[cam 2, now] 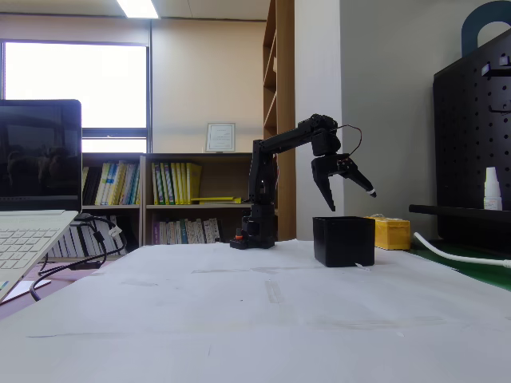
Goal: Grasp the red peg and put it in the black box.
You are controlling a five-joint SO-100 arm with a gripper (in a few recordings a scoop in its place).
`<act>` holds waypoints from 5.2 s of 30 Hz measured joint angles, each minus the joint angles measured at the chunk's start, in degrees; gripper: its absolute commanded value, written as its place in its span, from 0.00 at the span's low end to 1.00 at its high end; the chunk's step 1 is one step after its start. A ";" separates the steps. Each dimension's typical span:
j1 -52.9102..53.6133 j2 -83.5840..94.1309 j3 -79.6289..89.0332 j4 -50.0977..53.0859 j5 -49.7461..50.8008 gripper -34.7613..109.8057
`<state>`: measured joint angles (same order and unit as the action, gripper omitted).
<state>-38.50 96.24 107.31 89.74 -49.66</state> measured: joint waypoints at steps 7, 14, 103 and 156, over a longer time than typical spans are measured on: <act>2.02 -3.08 -1.14 -1.05 -0.97 0.24; 9.67 -16.35 -9.32 -5.27 -13.10 0.24; 39.02 -103.71 -106.00 -13.27 -35.16 0.24; 39.02 -103.71 -106.00 -13.27 -35.16 0.24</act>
<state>0.53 -7.47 1.32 76.46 -84.81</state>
